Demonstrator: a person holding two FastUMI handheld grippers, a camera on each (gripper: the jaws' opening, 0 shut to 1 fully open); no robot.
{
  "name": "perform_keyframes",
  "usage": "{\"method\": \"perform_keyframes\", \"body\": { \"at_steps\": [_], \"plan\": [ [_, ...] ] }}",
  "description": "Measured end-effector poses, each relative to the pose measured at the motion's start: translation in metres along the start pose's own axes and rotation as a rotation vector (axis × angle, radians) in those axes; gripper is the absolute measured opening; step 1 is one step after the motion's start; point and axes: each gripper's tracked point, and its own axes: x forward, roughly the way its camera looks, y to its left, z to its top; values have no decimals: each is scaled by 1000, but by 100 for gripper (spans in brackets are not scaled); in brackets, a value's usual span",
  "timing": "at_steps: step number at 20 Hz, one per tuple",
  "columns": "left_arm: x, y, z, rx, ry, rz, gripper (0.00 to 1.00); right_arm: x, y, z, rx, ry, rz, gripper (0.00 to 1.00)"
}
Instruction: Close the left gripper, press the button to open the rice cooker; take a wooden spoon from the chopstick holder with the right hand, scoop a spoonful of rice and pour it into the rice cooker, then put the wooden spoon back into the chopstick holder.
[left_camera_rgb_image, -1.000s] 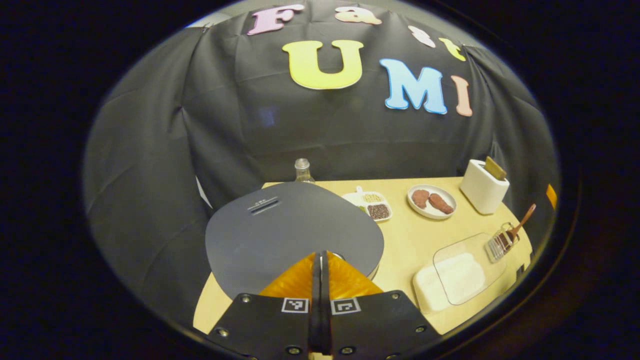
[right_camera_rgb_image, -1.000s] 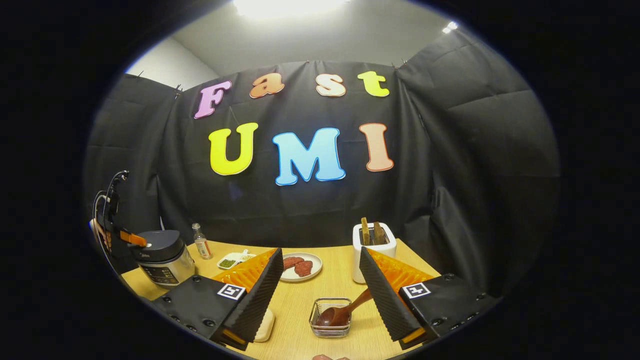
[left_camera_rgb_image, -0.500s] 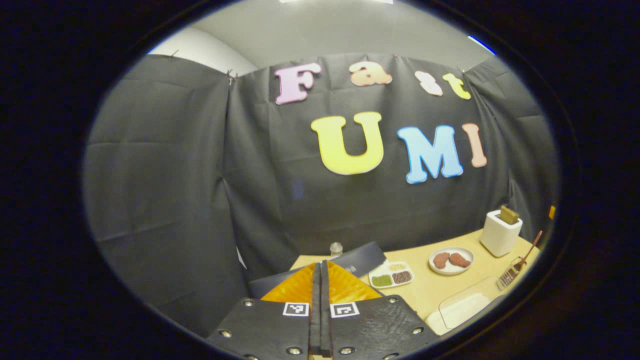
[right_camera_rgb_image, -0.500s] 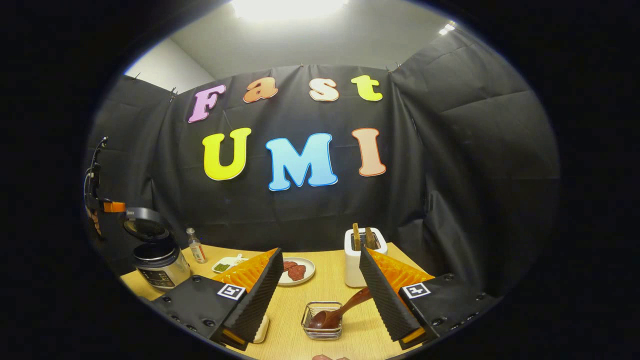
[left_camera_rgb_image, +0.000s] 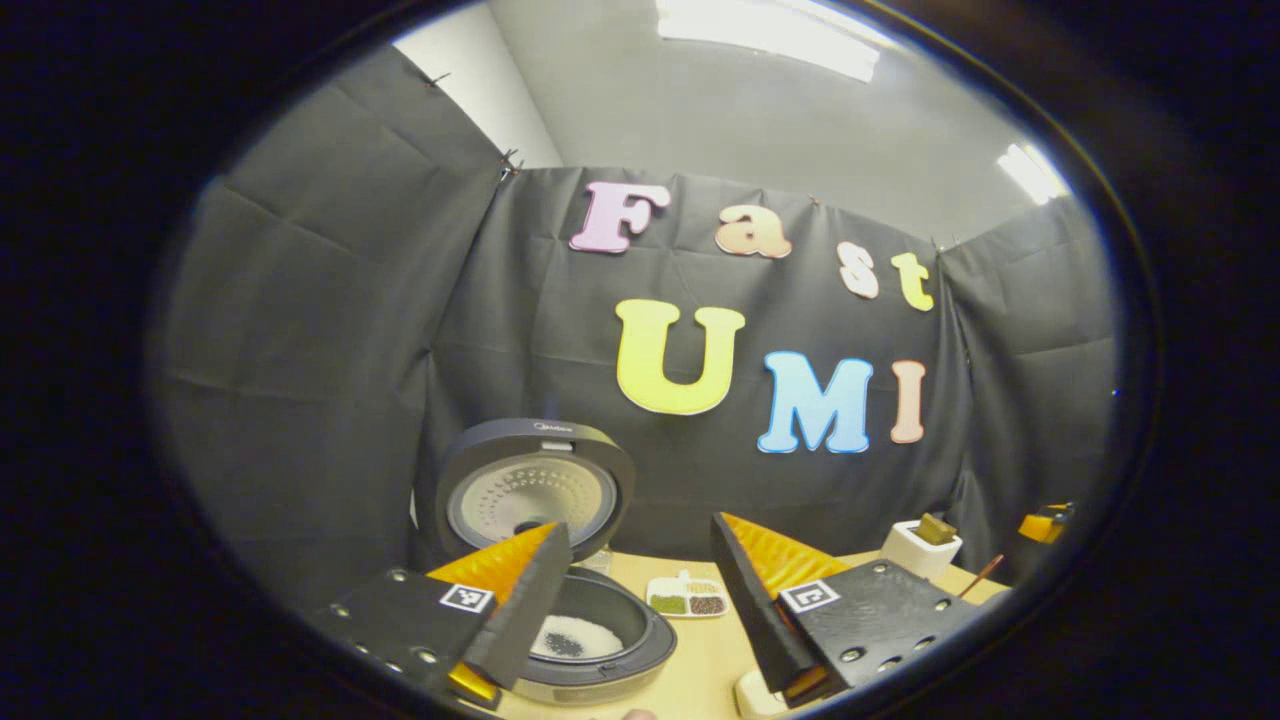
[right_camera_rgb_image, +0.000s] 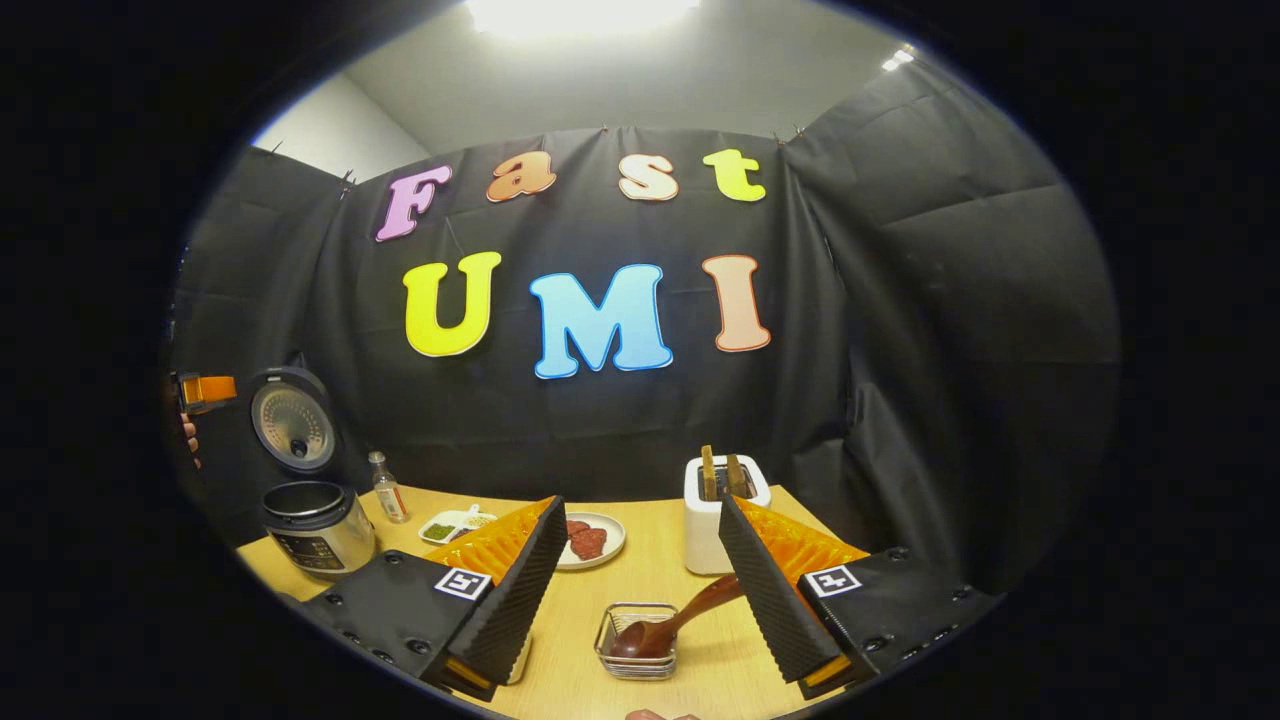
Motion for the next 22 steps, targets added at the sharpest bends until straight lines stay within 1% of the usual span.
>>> {"method": "perform_keyframes", "body": {
  "at_steps": [1,2,3,4,5,6,8,13,14,16,17,18,19,21,22],
  "plan": [
    [-11,4,0,35,-22,33,94,-1,-5,0,2,1,-12,98],
    [-23,8,4,57,-61,67,87,0,-11,-1,12,4,-24,98],
    [-31,9,10,51,-98,93,87,2,-15,-2,26,7,-31,98],
    [-38,5,11,26,-109,90,88,4,-18,-3,40,12,-34,98],
    [-42,-3,5,5,-100,71,88,6,-24,-5,52,18,-39,98],
    [-45,-7,1,-7,-96,64,93,9,-30,-8,61,23,-50,98],
    [-46,-7,1,-6,-98,53,88,12,-42,-15,78,39,-67,98],
    [-47,-20,-1,27,-85,36,88,20,-66,-38,150,77,-91,98],
    [-44,-24,-6,34,-74,35,88,22,-65,-42,170,81,-75,98],
    [-42,-29,-16,47,-40,39,88,28,-57,-52,227,96,-16,98],
    [-42,-32,-19,53,-31,32,88,29,-58,-61,253,112,-6,98],
    [-41,-36,-22,56,-24,23,88,33,-61,-69,263,128,-10,98],
    [-39,-39,-25,57,-13,16,88,36,-67,-78,258,146,-30,98],
    [-36,-43,-31,63,-3,8,88,43,-79,-92,218,169,-92,98],
    [-35,-44,-32,64,0,8,88,46,-82,-97,198,177,-106,98]
  ]
}}
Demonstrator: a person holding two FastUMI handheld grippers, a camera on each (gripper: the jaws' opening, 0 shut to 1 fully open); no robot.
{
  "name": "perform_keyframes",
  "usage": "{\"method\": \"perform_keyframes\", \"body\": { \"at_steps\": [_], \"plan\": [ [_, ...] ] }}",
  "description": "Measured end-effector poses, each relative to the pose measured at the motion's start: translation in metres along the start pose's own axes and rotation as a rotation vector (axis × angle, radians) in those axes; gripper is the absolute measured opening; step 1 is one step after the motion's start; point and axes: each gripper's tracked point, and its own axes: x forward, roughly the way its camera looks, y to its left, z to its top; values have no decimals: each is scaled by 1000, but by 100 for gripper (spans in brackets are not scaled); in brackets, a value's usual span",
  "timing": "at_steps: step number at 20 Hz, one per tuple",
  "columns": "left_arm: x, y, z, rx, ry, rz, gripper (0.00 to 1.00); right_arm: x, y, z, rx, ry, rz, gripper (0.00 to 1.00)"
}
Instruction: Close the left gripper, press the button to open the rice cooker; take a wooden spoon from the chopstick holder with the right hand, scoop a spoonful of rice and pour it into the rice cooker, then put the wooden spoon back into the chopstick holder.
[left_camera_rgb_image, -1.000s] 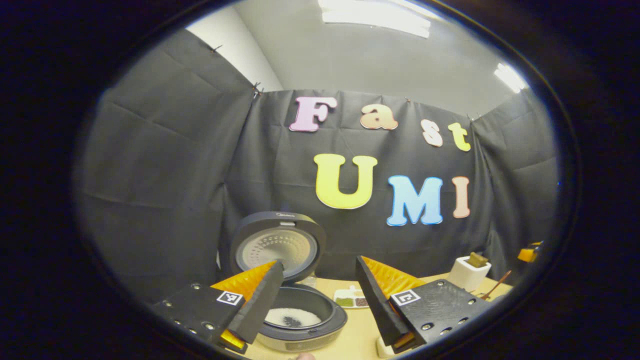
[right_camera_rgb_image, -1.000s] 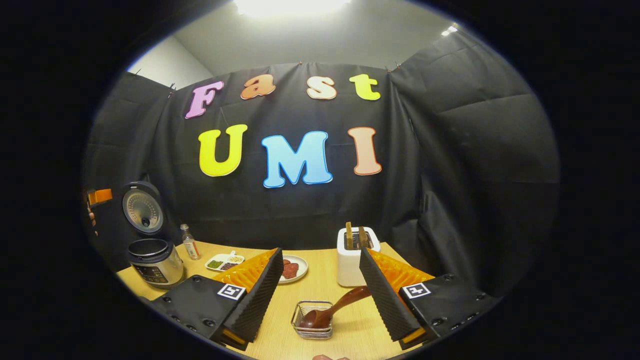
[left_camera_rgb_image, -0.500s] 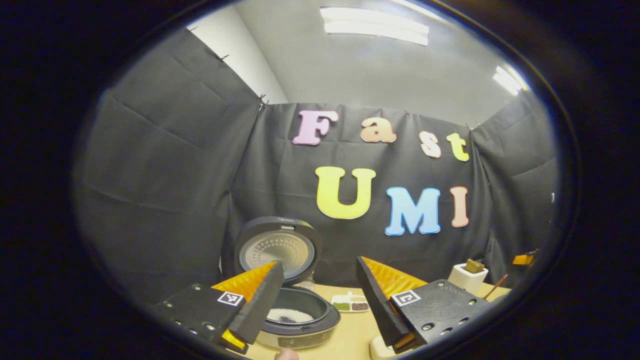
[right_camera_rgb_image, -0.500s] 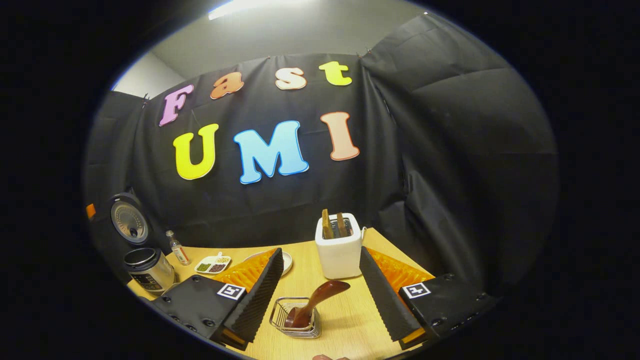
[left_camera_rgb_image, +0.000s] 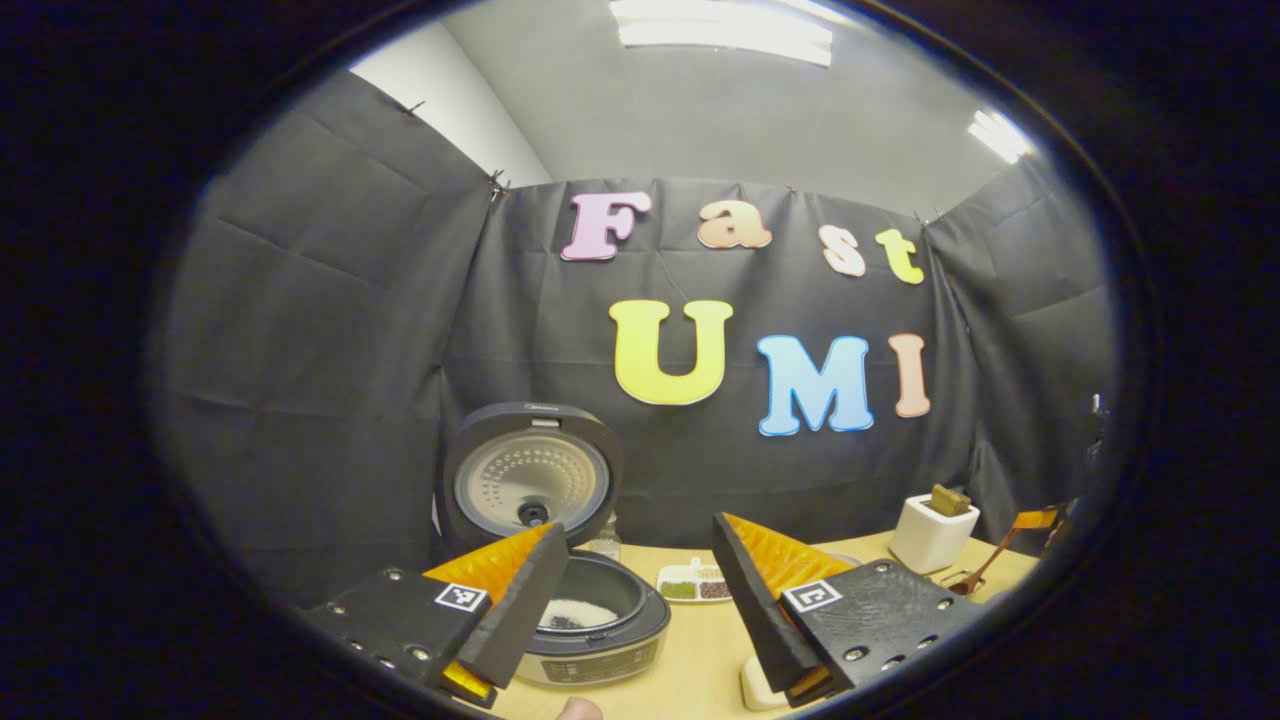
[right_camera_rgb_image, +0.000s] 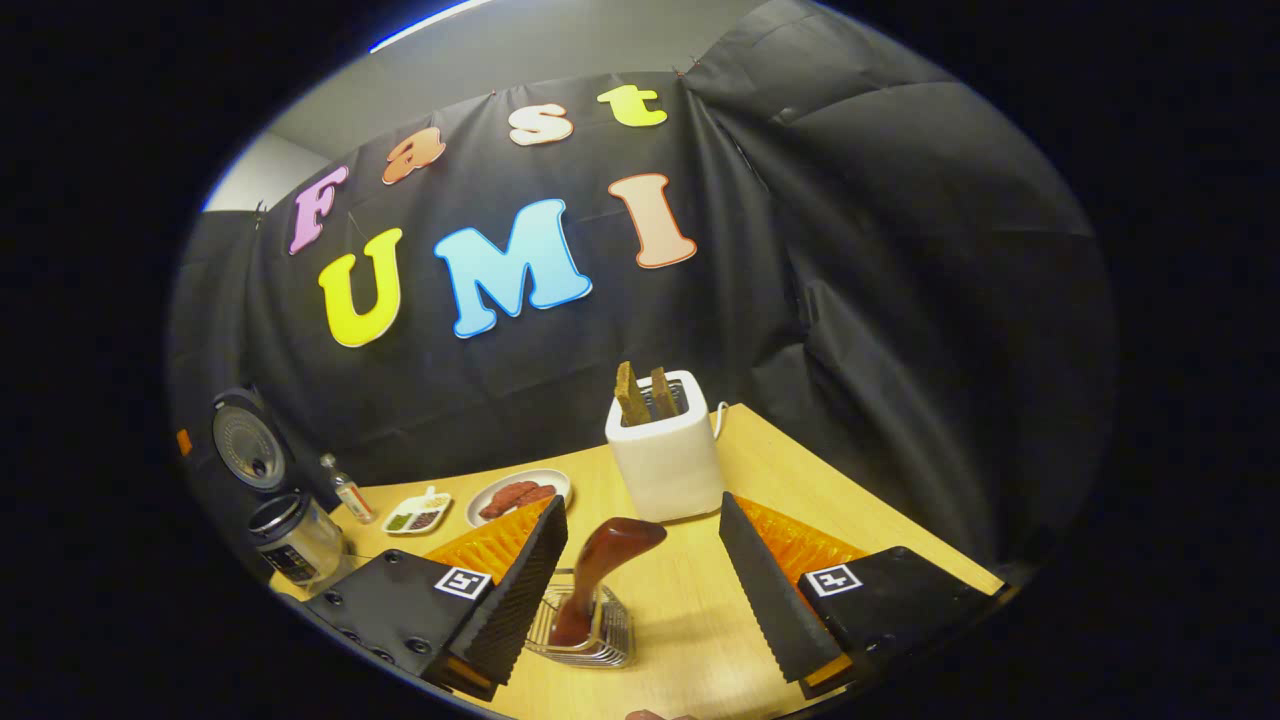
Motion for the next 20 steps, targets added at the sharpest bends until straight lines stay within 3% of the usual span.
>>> {"method": "perform_keyframes", "body": {
  "at_steps": [4,11,12,14,17,18,20],
  "plan": [
    [9,-2,-15,-6,34,6,91,15,5,-20,12,50,14,98],
    [21,-6,-33,15,71,11,88,44,30,-46,15,111,56,98],
    [22,-7,-35,13,75,6,91,49,32,-48,30,116,62,98],
    [25,-7,-39,10,82,4,88,58,37,-54,79,131,82,98],
    [28,-3,-46,5,94,13,94,69,45,-53,161,134,123,98],
    [28,-1,-46,0,95,19,88,70,49,-50,192,131,136,92],
    [31,4,-50,-16,99,28,88,70,55,-49,246,138,172,68]
  ]
}}
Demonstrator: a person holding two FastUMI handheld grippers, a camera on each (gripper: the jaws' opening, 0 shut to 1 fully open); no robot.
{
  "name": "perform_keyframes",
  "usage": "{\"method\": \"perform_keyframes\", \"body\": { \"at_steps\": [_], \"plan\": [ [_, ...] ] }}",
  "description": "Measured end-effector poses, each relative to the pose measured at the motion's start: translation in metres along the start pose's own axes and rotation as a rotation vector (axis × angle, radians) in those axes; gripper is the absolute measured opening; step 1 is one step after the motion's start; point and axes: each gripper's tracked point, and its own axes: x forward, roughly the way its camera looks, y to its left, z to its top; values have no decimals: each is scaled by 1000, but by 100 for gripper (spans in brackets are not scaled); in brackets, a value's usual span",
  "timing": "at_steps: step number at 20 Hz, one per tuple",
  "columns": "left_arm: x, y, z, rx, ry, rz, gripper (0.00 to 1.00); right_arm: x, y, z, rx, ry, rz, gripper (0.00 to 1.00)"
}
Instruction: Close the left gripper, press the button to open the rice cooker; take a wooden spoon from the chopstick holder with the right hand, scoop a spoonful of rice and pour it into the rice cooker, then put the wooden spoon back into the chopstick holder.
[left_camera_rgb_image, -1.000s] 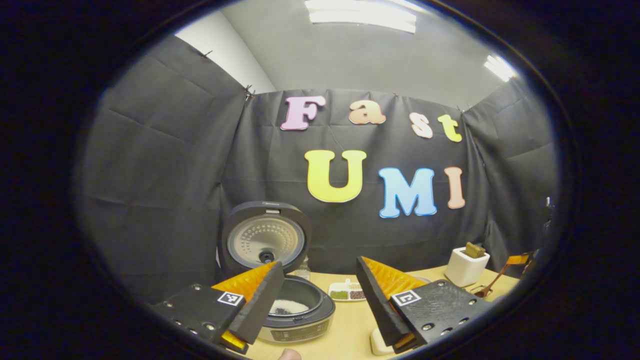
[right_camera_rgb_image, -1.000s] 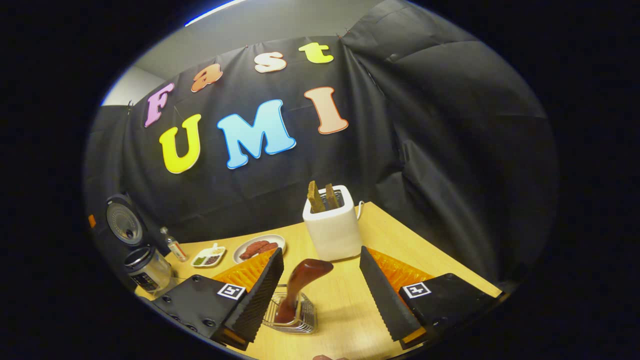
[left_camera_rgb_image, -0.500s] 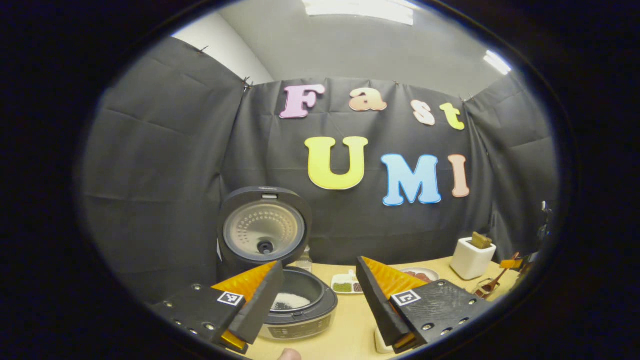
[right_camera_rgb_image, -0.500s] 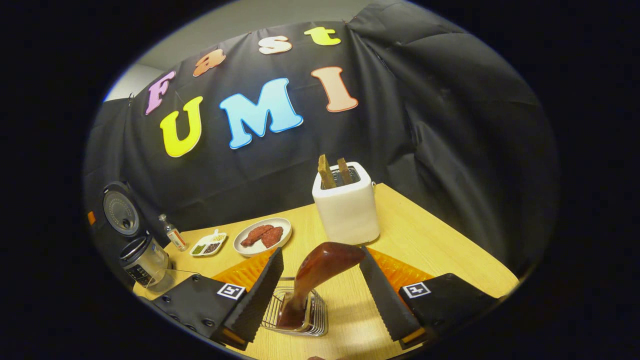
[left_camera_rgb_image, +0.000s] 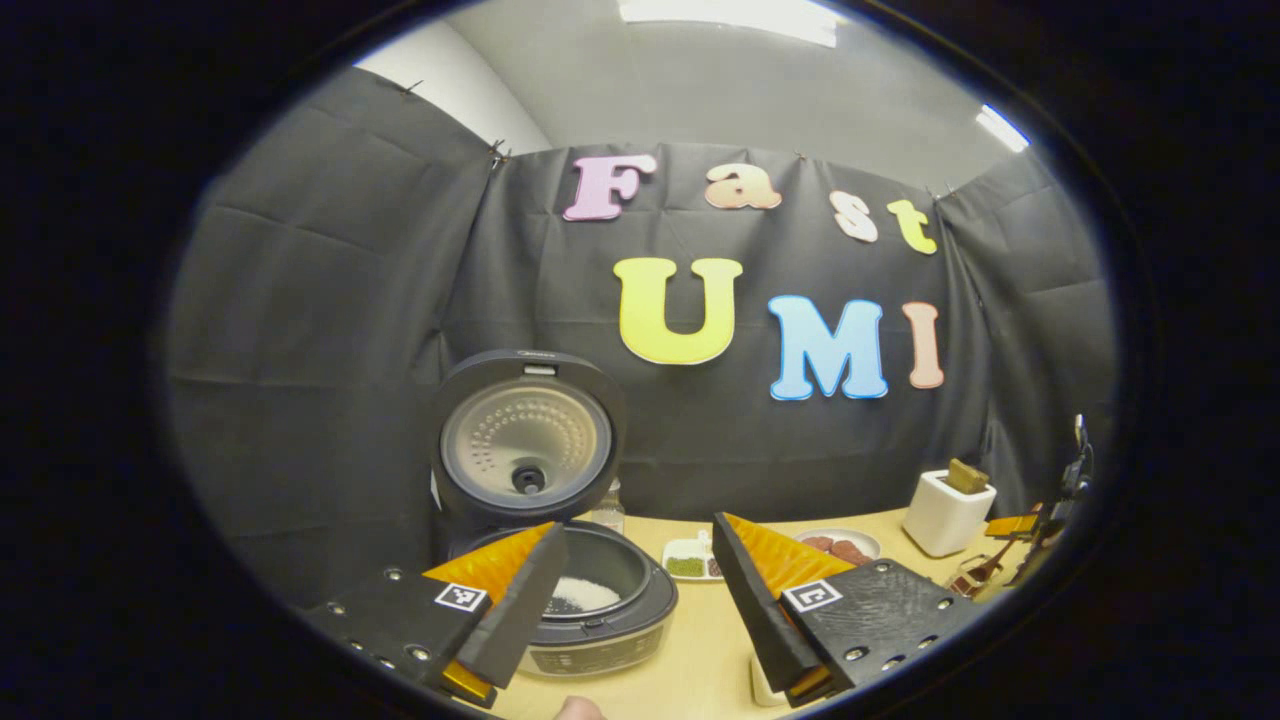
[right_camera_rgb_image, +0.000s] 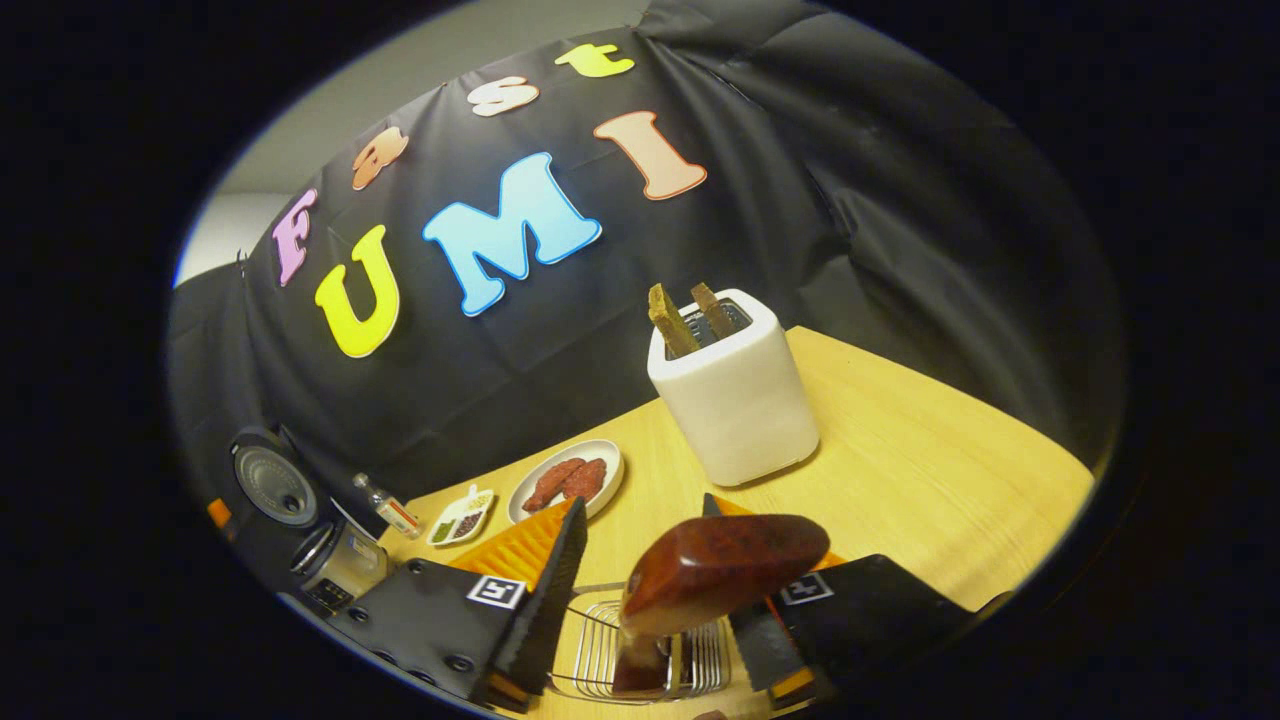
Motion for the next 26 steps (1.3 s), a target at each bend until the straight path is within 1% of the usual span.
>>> {"method": "perform_keyframes", "body": {
  "at_steps": [1,3,4,5,6,7,8,10,11,12,15,16,18,19,21,22,23,24,25,26],
  "plan": [
    [2,2,-2,-9,3,2,88,3,1,-5,20,17,6,60],
    [5,5,-5,-27,12,4,88,10,-8,-3,55,13,-25,34],
    [7,6,-7,-33,17,2,88,11,-12,0,83,5,-42,24],
    [7,7,-9,-38,21,1,88,16,-13,-2,104,-3,-43,24],
    [7,8,-11,-41,26,0,91,-1,-10,5,122,-15,-41,28],
    [8,9,-14,-45,30,-1,91,8,-10,6,109,-28,-46,27],
    [9,10,-16,-48,33,-2,91,4,-7,11,94,-47,-46,25],
    [10,17,-17,-61,25,19,91,0,7,27,79,-89,-21,26],
    [9,17,-19,-73,21,18,88,-4,15,31,71,-96,-10,26],
    [9,16,-21,-89,21,10,92,-8,18,38,53,-110,-10,25],
    [7,17,-27,-133,20,-13,92,-23,35,59,11,-162,-14,25],
    [7,19,-30,-137,20,-16,89,-28,41,67,1,-183,-11,25],
    [5,24,-32,-130,11,-5,88,-36,59,79,-29,-206,1,25],
    [4,25,-35,-123,8,-3,91,-40,70,85,-47,-216,12,25],
    [0,26,-40,-109,6,-4,91,-47,95,92,-81,-237,45,25],
    [-1,25,-42,-111,8,-8,88,-50,109,92,-96,-238,66,25],
    [-1,26,-45,-124,13,-10,91,-52,124,90,-110,-238,91,25],
    [0,26,-46,-143,16,-12,88,-54,138,86,-120,-237,116,25],
    [1,23,-44,-159,16,-22,88,-53,154,80,-129,-230,143,25],
    [-2,22,-41,-164,12,-32,92,-53,171,71,-138,-213,180,25]
  ]
}}
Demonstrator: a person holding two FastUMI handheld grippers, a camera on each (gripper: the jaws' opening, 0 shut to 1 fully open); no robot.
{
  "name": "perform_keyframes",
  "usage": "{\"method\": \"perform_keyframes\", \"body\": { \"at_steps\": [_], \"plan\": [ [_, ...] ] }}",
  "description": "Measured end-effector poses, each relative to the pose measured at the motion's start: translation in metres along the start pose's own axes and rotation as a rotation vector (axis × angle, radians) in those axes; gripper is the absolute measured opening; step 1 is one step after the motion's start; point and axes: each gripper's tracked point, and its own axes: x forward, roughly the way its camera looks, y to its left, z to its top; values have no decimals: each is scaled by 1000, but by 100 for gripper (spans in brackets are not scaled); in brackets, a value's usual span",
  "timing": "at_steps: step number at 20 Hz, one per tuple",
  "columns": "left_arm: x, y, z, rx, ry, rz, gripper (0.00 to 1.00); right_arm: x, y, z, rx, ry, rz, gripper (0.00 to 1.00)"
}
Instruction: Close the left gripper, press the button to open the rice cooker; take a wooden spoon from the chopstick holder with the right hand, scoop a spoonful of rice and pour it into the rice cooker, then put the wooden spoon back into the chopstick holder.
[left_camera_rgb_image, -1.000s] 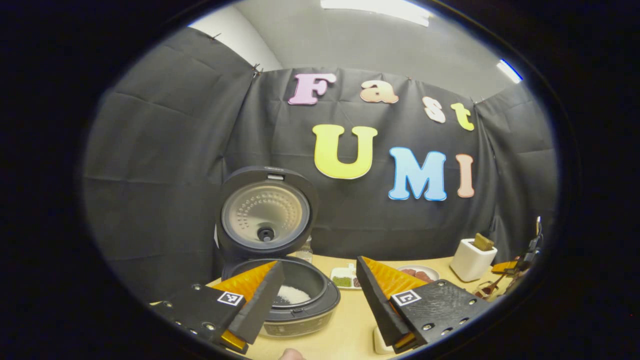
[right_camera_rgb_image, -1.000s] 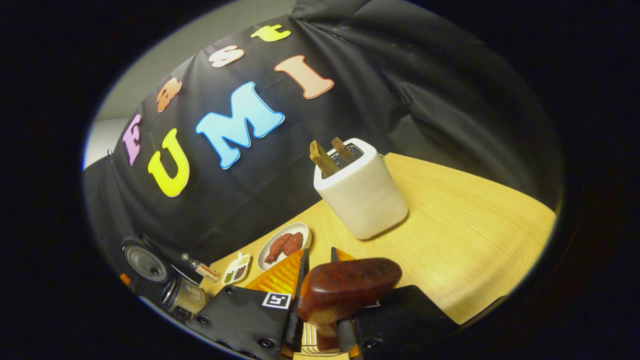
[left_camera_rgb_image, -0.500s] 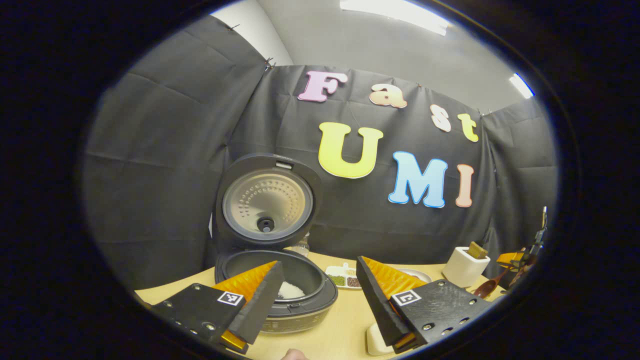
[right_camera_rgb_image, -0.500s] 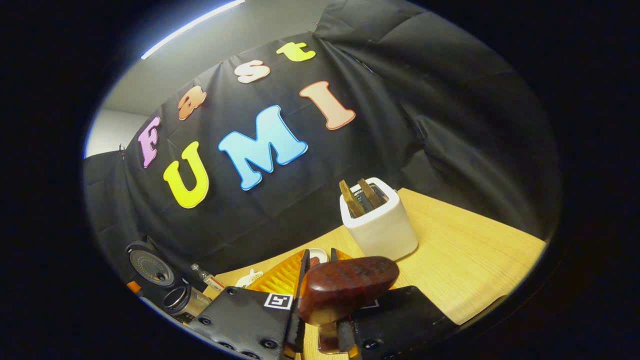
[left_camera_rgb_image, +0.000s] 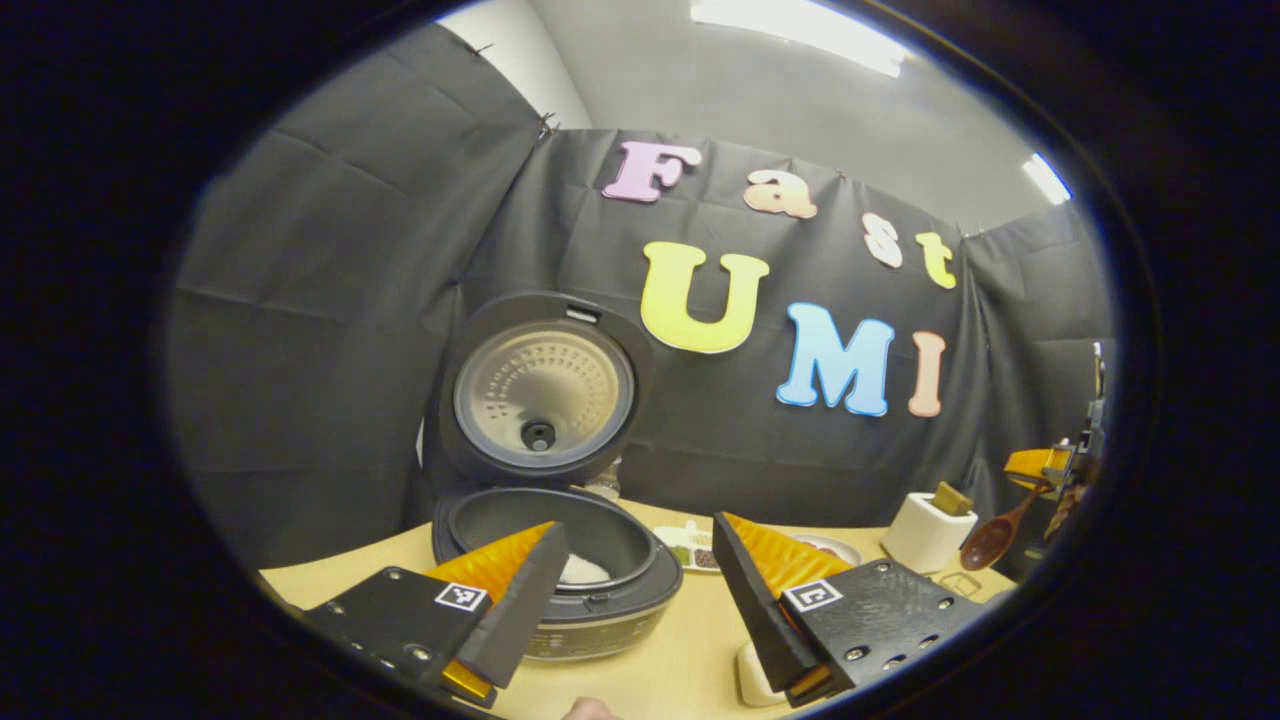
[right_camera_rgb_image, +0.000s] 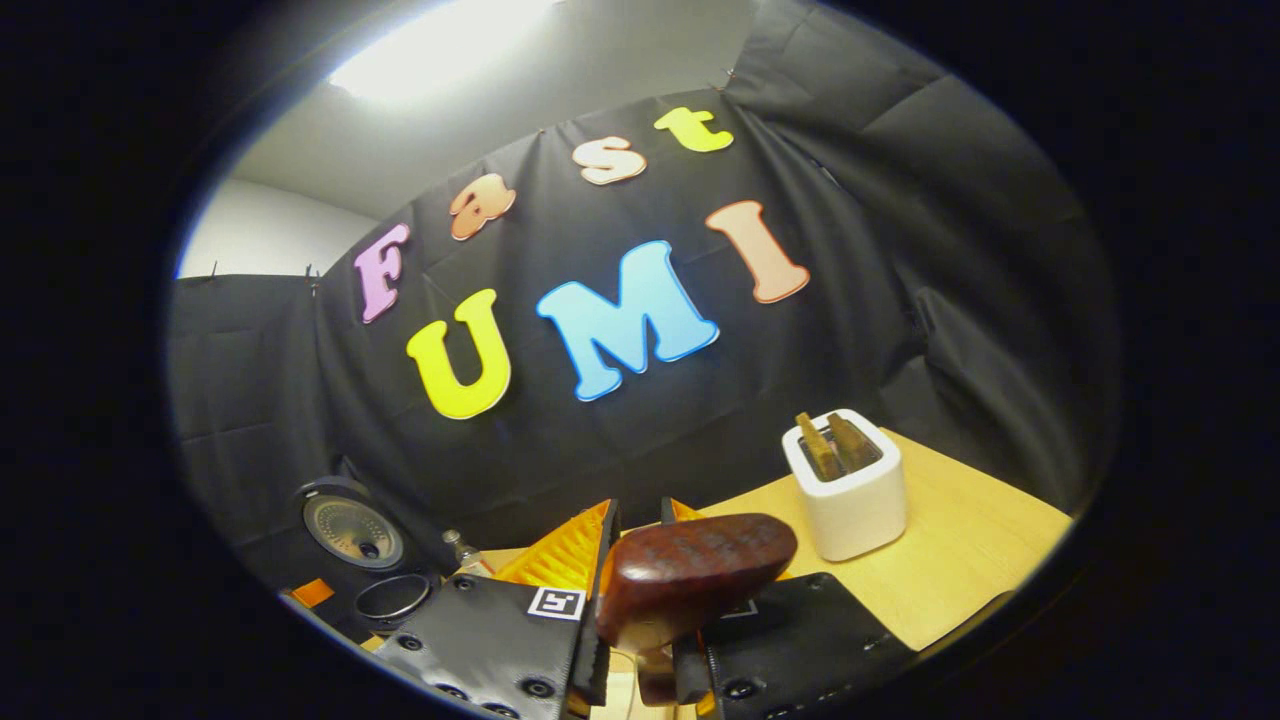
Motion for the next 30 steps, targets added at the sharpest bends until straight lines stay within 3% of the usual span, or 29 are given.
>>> {"method": "perform_keyframes", "body": {
  "at_steps": [2,7,16,25,26,30],
  "plan": [
    [-1,1,6,14,-17,-1,88,3,34,-13,-23,31,68,26],
    [-6,2,9,11,-25,-14,91,16,82,-50,-119,102,140,26],
    [2,20,-17,-69,34,-24,88,22,82,-147,-400,328,110,26],
    [2,32,-28,-113,64,-25,91,18,82,-198,-605,443,102,25],
    [3,32,-29,-114,68,-28,88,18,83,-202,-618,451,103,26],
    [3,39,-33,-102,77,-23,91,8,100,-226,-546,494,166,27]
  ]
}}
